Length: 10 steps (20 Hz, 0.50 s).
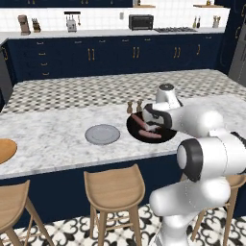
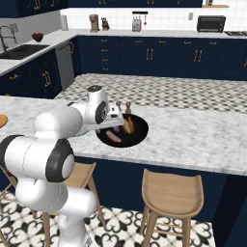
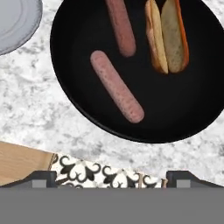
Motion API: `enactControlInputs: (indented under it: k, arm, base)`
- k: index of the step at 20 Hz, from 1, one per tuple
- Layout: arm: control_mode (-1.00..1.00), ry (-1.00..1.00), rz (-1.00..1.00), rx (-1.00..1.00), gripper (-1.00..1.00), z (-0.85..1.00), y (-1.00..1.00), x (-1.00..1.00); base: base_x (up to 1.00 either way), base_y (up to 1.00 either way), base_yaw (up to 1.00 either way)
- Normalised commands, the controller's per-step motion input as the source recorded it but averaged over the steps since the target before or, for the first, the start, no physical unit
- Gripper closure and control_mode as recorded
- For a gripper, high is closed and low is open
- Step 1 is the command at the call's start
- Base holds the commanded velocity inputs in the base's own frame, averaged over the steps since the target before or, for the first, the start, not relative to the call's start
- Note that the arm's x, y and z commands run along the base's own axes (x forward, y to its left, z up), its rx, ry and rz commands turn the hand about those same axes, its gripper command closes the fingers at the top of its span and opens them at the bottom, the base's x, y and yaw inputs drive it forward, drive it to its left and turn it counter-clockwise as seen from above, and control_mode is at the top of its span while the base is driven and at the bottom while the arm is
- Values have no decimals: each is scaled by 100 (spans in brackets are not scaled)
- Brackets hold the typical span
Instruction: Place one bun and one sausage from the bowl on each plate.
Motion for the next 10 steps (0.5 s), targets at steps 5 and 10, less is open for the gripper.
enactControlInputs:
  k: [5, 10]
  arm:
    - [-100, 19, -7, 3, -100, -14, -16, 86]
    - [-100, 13, -1, -1, -100, -35, 0, 19]
  base:
    - [0, 0, 0]
    - [0, 0, 0]
